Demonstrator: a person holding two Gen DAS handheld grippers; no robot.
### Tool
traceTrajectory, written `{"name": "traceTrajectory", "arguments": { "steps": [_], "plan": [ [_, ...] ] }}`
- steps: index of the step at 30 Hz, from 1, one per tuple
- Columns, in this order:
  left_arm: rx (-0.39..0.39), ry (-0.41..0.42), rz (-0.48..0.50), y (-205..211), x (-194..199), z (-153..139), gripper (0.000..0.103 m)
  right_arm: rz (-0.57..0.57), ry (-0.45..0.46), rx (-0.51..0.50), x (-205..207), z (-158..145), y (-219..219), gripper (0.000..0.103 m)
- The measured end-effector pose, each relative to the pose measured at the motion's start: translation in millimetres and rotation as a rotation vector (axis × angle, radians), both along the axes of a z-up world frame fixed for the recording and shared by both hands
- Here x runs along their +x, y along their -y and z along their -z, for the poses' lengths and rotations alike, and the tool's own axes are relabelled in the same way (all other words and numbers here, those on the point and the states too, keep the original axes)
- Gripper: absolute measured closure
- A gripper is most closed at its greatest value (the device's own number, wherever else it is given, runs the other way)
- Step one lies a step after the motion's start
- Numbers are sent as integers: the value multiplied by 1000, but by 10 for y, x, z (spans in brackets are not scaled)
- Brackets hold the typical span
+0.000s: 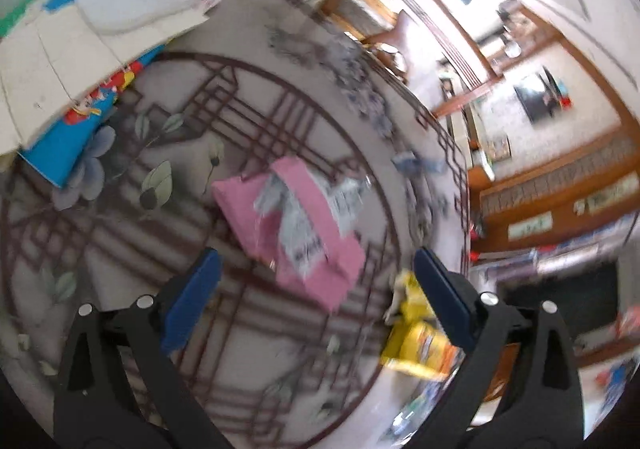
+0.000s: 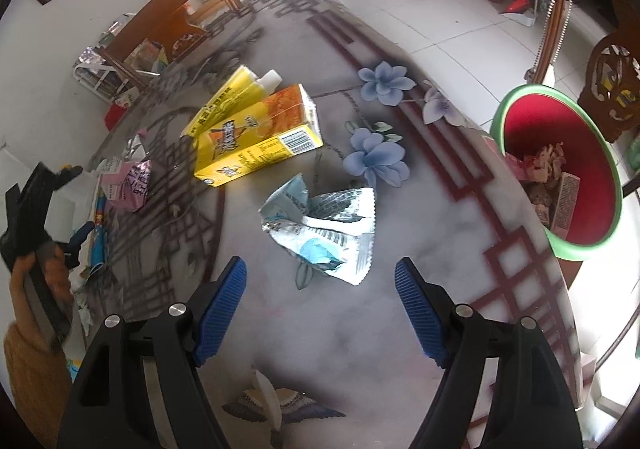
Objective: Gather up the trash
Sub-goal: 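Move both open tools back over the table toward the pink bag and yellow packets, then grasp the yellow snack packets with the right tool while the left tool grasps the pink bag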
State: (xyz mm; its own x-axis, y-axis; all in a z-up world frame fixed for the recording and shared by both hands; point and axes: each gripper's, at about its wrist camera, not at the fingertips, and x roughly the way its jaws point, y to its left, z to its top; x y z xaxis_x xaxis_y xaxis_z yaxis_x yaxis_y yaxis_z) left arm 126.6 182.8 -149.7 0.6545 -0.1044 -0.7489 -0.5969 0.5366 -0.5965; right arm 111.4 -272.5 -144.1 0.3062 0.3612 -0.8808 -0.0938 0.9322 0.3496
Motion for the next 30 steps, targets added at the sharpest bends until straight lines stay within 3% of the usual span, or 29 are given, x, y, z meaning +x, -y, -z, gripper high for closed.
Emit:
{"name": "traceTrajectory", "arguments": {
  "steps": [4, 9, 10, 11, 13, 15, 18, 23, 30],
  "plan": [
    [-20, -45, -83, -161, 186, 141, 8, 17, 0, -7, 53, -7, 15, 29],
    [-21, -125, -74, -261, 337, 373, 9, 1, -3, -23, 134, 23, -41, 25],
    [-27, -124, -65, -274, 342, 399, 12, -8, -5, -28, 161, 34, -62, 25],
    [-19, -121, -56, -272, 350, 400, 25, -18, -7, -32, 192, 44, -87, 25],
    [7, -120, -14, -247, 351, 382, 28, -41, -4, -40, 263, 42, -145, 25],
    [-9, -102, 27, -230, 302, 385, 46, -70, 6, -52, 351, 27, -223, 25],
    [-27, -81, 53, -207, 172, 386, 51, -129, 29, -71, 558, -22, -412, 25],
    [-5, -63, 141, -7, -117, 313, 52, -196, 27, -27, 1025, -59, -862, 22],
    [34, -64, 253, 326, -455, 220, 51, -90, -22, 2, 1594, 120, -1358, 17]
  ]
}}
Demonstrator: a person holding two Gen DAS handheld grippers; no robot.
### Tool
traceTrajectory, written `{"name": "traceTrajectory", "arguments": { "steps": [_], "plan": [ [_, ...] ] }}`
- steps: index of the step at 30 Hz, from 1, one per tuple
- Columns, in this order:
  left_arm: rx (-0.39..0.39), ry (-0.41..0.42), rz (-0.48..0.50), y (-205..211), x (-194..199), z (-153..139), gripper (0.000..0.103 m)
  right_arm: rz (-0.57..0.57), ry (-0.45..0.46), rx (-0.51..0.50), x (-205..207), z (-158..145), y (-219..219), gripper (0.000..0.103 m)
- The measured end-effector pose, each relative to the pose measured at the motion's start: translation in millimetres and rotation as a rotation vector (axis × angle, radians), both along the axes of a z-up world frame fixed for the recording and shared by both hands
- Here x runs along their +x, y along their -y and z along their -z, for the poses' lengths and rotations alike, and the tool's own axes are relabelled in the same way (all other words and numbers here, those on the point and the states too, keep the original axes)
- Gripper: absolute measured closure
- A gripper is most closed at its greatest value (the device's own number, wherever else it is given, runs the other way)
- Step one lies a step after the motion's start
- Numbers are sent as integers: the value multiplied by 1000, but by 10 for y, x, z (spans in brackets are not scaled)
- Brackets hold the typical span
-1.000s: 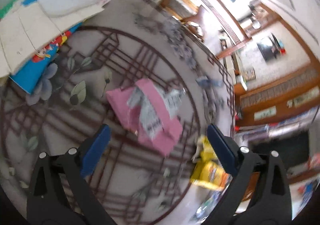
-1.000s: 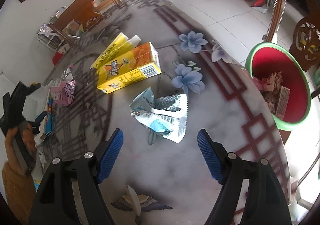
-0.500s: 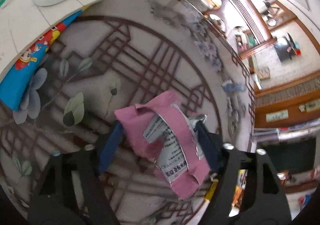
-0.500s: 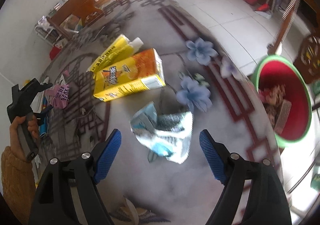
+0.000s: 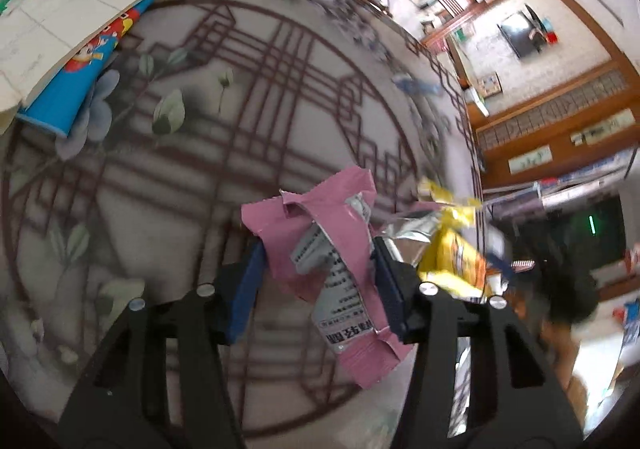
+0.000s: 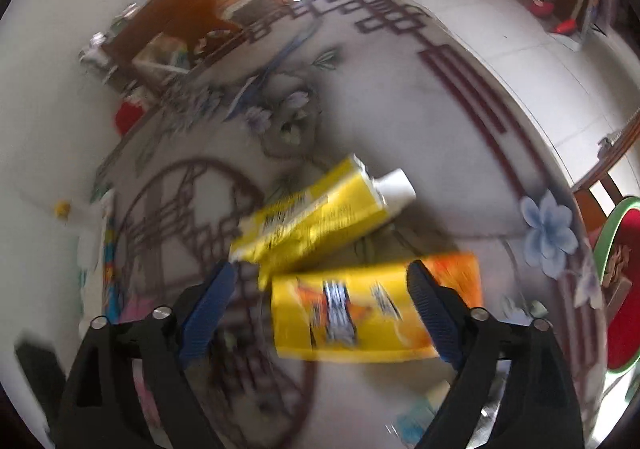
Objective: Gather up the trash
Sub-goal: 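Grasp the yellow snack packets with the right tool while the left tool grasps the pink bag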
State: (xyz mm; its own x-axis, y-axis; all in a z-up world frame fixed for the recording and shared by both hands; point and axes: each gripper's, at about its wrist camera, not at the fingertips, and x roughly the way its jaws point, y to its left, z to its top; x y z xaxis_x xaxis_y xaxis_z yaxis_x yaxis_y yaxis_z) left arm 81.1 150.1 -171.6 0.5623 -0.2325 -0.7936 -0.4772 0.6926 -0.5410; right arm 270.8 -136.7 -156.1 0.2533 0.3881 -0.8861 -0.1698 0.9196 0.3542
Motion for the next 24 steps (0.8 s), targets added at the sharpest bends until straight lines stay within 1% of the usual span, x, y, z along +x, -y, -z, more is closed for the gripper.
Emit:
{"name": "traceTrajectory", "arguments": {
  "steps": [2, 6, 9, 11, 12, 13, 14, 15, 16, 17, 18, 20, 24],
  "plan": [
    [9, -12, 25, 76, -79, 3, 50, 12, -14, -17, 88, 58, -81, 17],
    [10, -32, 55, 146, -182, 39, 49, -6, -43, -79, 248, 252, -295, 16],
    [7, -42, 64, 170, -207, 77, 49, 4, -88, -74, 342, 383, -386, 15],
    [1, -49, 68, 179, -214, 110, 48, -18, -58, -92, 378, 388, -478, 16],
    [-3, -53, 70, 177, -216, 132, 47, -34, -57, -91, 389, 398, -521, 22],
    [-6, -58, 71, 181, -223, 151, 47, -47, -60, -87, 392, 410, -553, 32],
    [-6, -61, 73, 186, -228, 165, 46, -55, -56, -91, 394, 412, -577, 36],
    [-6, -65, 74, 192, -236, 174, 46, -63, -42, -97, 389, 395, -593, 55],
    [-7, -67, 75, 197, -241, 185, 46, -82, -39, -84, 382, 382, -608, 61],
    [-10, -67, 76, 199, -245, 191, 46, -93, -41, -70, 374, 370, -611, 65],
    [-10, -66, 77, 203, -247, 189, 46, -104, -34, -58, 357, 343, -612, 72],
    [-10, -66, 78, 206, -230, 191, 45, -129, -12, -47, 319, 274, -616, 72],
    [-7, -59, 80, 228, -220, 172, 42, -181, 51, -3, 131, 1, -545, 72]
  ]
}}
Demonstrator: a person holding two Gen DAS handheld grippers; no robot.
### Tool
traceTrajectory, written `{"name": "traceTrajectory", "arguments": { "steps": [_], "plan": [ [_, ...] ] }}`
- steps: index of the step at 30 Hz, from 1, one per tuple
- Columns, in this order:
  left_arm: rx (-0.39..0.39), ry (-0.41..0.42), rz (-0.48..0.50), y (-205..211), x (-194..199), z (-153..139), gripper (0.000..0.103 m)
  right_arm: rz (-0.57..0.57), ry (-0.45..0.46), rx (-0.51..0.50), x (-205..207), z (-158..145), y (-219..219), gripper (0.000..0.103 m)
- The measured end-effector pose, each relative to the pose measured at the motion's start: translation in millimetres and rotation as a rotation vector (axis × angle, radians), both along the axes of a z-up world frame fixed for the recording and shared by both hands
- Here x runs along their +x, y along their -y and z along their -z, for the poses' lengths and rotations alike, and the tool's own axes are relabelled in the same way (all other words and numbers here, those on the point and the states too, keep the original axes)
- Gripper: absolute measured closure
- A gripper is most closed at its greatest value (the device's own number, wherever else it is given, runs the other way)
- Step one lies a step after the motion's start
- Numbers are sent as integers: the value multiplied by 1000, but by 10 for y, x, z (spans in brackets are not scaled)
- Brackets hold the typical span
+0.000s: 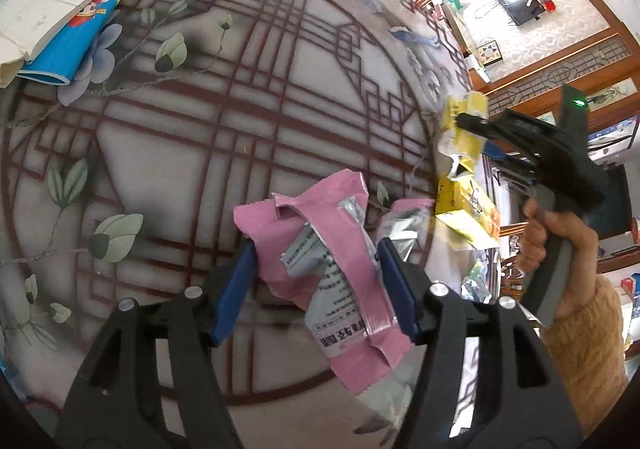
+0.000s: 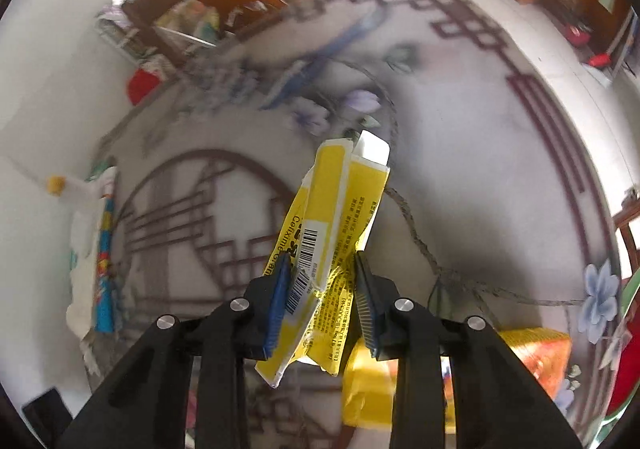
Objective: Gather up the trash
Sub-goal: 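Grasp the yellow snack packets with the right tool while the left tool grasps the pink bag, then carry the yellow packets with the right tool toward the red bin while the left tool carries the pink bag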
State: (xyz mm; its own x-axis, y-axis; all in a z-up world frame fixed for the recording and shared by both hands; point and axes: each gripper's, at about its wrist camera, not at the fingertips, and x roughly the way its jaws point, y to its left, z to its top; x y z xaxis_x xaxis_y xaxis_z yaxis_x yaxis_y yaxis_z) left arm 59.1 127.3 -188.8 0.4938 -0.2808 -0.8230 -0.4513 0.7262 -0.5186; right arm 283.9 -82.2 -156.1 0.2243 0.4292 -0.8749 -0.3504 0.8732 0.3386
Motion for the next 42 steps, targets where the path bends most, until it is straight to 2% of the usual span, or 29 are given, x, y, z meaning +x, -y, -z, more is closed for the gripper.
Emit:
{"name": "traceTrajectory", "arguments": {
  "steps": [4, 9, 16, 20, 25, 26, 27, 29, 35, 42],
  "plan": [
    [7, 12, -2, 44, -30, -45, 40, -59, 66, 15, -266, -287, 106, 72],
    [11, 30, -26, 33, -91, -98, 27, -114, 147, -15, -735, -508, 348, 72],
    [19, 52, -76, -1, -207, -183, 22, -87, 160, -51, -1331, -473, 726, 72],
    [37, 51, -64, 75, -202, -194, 17, -45, 135, -37, -1600, -401, 919, 72],
    [50, 33, -62, 141, -174, -113, 17, -3, 119, -23, -1804, -382, 1085, 71],
    [42, 35, -61, 147, -164, -97, 24, 4, 122, -21, -1834, -392, 1111, 71],
    [42, 31, -56, 157, -146, -89, 39, 7, 123, -20, -1854, -399, 1133, 71],
    [34, 27, -31, 183, -112, -87, 53, 15, 128, -17, -1901, -421, 1178, 71],
    [56, 86, -3, 318, -174, -259, 59, 37, 142, -3, -1973, -488, 1276, 71],
    [97, 152, 37, 506, -264, -530, 60, 63, 157, 12, -2013, -540, 1378, 71]
  ]
}}
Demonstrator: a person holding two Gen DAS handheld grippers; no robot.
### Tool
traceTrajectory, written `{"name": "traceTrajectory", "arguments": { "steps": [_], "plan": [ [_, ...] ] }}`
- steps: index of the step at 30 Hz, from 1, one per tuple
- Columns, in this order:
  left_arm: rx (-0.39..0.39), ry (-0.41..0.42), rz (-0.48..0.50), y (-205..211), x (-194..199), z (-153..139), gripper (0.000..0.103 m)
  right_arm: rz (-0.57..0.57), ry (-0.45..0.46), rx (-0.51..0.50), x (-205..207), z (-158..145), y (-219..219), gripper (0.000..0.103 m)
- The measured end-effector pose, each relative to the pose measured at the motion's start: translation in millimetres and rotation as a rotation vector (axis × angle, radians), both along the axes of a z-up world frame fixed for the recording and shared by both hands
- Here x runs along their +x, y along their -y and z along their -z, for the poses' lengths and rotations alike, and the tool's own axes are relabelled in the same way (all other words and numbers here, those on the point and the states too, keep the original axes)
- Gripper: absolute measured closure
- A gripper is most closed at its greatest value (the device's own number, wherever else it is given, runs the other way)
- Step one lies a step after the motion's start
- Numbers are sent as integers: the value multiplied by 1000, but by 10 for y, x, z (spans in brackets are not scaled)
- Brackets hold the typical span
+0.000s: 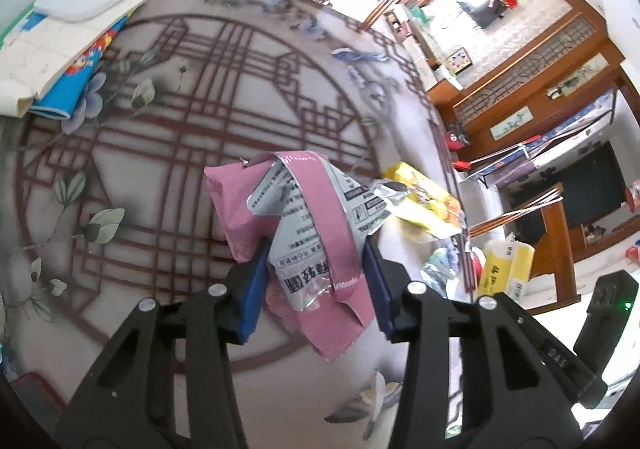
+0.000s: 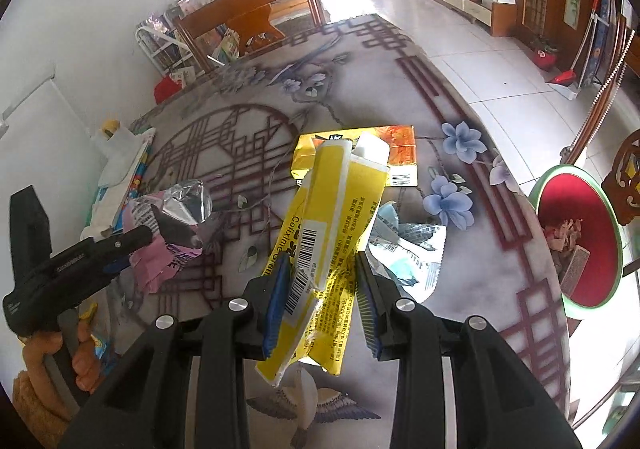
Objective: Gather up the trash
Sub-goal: 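Carry the yellow packets with the right tool toward the red bin while the left tool carries the pink bag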
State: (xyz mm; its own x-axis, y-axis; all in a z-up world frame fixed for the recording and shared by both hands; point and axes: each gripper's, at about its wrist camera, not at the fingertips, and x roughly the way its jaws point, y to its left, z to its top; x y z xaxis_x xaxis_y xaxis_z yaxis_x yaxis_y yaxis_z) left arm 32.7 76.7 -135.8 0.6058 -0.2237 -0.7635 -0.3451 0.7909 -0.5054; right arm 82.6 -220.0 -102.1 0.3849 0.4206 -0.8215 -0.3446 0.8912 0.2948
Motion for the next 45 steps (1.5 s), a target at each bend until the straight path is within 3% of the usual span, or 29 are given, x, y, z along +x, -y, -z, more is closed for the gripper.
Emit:
{"name": "traceTrajectory", "arguments": {
  "steps": [10, 23, 36, 45],
  "plan": [
    [42, 59, 53, 263, -17, -268, 60, 34, 15, 1, -40, -43, 167, 71],
    [42, 99, 101, 542, 63, -454, 60, 91, 40, 11, -44, -107, 529, 71],
    [18, 90, 150, 978, 210, -439, 59, 148, 21, 24, 56, -41, 985, 71],
    [-24, 82, 245, 1580, 507, -399, 59, 206, 20, 22, 166, -38, 1457, 71]
  ]
}}
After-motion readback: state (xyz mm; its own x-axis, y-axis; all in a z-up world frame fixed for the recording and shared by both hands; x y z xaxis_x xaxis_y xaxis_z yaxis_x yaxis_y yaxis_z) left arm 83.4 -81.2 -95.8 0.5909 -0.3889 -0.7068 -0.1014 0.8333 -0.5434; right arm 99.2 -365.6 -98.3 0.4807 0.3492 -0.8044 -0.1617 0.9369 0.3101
